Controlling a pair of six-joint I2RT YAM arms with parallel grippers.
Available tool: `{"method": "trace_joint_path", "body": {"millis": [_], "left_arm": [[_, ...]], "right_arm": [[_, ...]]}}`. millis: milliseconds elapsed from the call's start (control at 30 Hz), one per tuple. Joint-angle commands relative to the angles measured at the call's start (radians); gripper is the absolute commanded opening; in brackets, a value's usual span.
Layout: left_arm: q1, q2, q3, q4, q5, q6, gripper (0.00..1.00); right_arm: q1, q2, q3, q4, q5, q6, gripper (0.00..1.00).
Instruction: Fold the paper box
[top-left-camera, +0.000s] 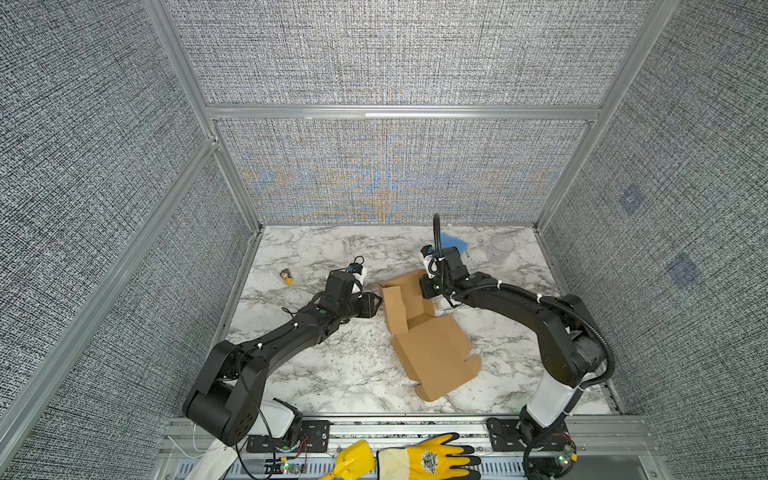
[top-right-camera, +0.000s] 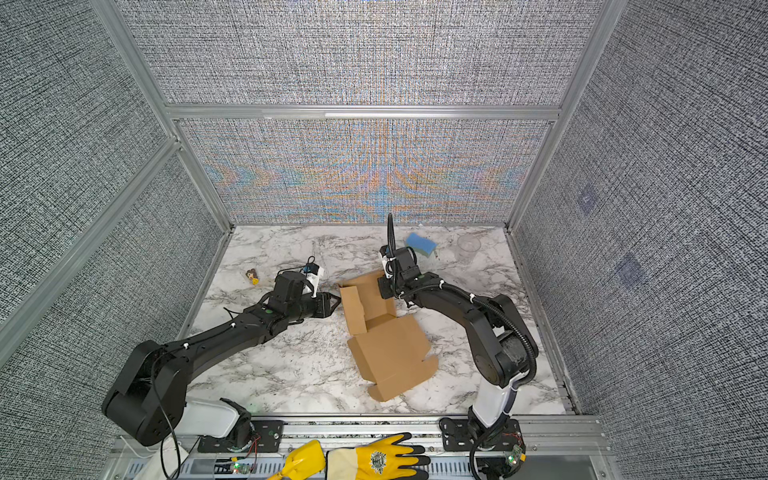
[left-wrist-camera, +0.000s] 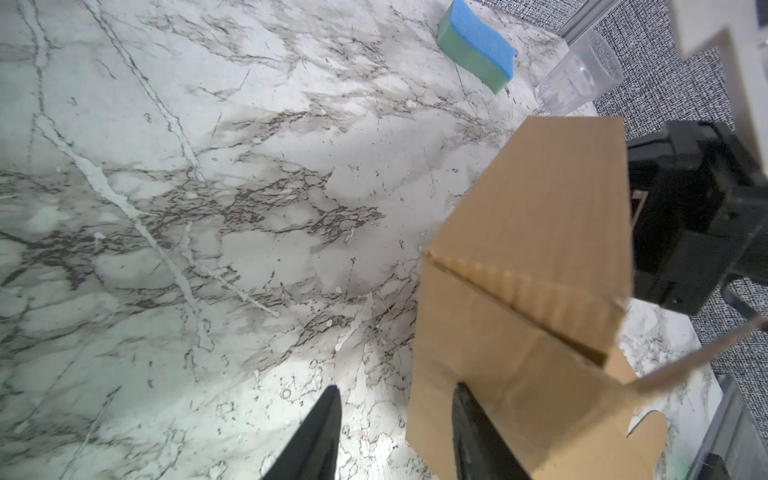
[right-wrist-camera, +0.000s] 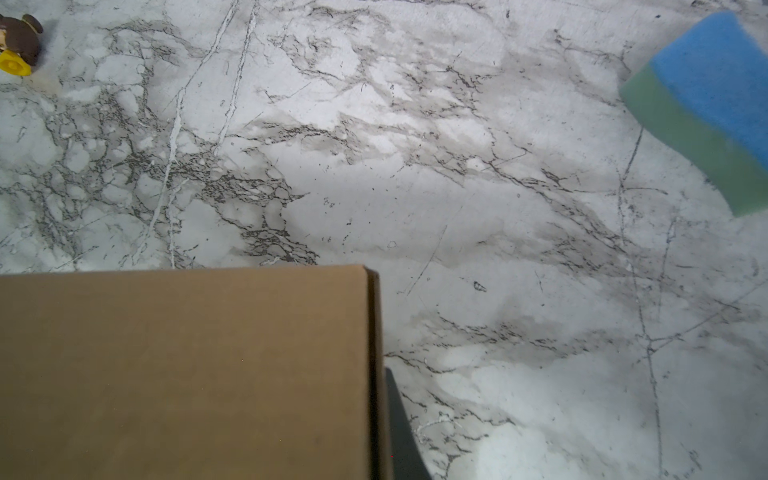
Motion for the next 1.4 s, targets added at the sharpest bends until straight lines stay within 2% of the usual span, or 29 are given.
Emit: {"method": "trace_joint_path", "body": {"millis": [0, 667, 967, 1367], "left_arm": [[-0.016, -0.004, -0.003, 0.063, 0.018, -0.001, 0.46], [-0.065, -0.046, -0.057, 0.152, 0.035, -0.030, 0.42], [-0.088, -0.040, -0.042, 0.128, -0.012, -0.024, 0.50], [-0.104, -0.042, -0.039, 0.125, -0.026, -0.030, 0.50]], "right_arm": [[0.003, 0.001, 0.008, 0.007, -0.003, 0.004, 0.00], [0.003, 0.017, 0.017, 0.012, -0.027, 0.019, 0.00], [0.008, 0.017, 0.012, 0.013, -0.022, 0.023, 0.00], [0.009, 0.013, 0.008, 0.013, -0.016, 0.020, 0.00]]}}
